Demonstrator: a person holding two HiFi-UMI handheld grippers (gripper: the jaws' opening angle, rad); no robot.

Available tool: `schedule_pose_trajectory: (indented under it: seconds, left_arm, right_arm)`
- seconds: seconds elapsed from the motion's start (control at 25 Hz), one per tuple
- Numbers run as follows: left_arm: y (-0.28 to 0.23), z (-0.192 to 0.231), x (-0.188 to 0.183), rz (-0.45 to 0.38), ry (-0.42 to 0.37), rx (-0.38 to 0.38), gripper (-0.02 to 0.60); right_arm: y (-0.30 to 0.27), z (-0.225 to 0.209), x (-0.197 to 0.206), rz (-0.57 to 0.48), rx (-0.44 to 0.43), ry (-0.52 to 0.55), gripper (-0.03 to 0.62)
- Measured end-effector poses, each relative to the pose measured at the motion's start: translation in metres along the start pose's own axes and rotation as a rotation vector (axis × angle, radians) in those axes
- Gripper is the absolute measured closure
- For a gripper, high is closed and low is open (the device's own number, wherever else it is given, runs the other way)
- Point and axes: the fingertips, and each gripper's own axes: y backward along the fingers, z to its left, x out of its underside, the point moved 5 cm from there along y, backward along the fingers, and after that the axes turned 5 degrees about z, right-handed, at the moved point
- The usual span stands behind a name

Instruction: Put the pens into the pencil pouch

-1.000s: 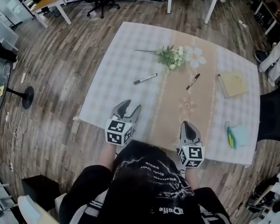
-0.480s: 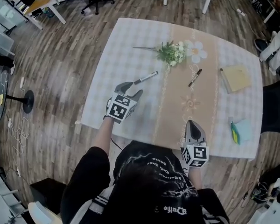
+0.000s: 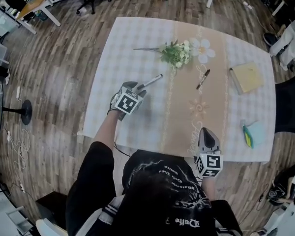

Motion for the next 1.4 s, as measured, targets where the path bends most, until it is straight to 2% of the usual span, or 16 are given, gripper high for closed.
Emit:
schedule_pose_trajectory:
  seconds: [0.2,0.4,0.52,0.56,0.64,0.76,0.84,1.08,1.24,1.4]
  left_arm:
    - [-0.021,0.009,0.000,0.065,-0.046,0.043,0.357]
    - [-0.033,0.013,0.004,0.175,-0.109,0.113,0.373]
    - [-0.035,0.010,0.006,0.202,-0.086,0.185,0.385]
    - [-0.036,0.011,0.006,0.210,-0.069,0.205,0.407]
    - [-0.037,0.013,0.004,0.225,-0.046,0.228,0.412]
    - [-0.036,0.014,0.003,0.234,-0.041,0.231,0.437]
    - [-0.035,0.013,0.003,0.234,-0.045,0.222,0.500]
    - [-0.033,0.006,0.002,0.226,-0.082,0.199,0.505]
    - [-0.020,0.000,0.000,0.183,-0.090,0.178,0.505]
    - [-0.017,-0.014,-0.003,0.150,-0.113,0.173,0.505]
  right_arm:
    - [0.000,0.000,0.004,0.030,0.019,0.020,0.585]
    - [0.000,0.000,0.006,0.048,0.038,0.033,0.585]
    - [0.002,0.000,0.008,0.056,0.049,0.032,0.585]
    - [0.002,0.000,0.009,0.058,0.052,0.032,0.585]
    - [0.001,0.000,0.010,0.059,0.054,0.030,0.585]
    - [-0.001,0.005,0.008,0.057,0.048,0.036,0.585]
    - [-0.002,0.009,0.004,0.054,0.041,0.048,0.585]
    - [0.005,0.014,0.005,0.059,0.054,0.047,0.585]
    - [0.008,0.010,0.002,0.024,0.058,-0.015,0.585]
    - [0.019,-0.001,0.010,0.023,0.111,-0.050,0.585]
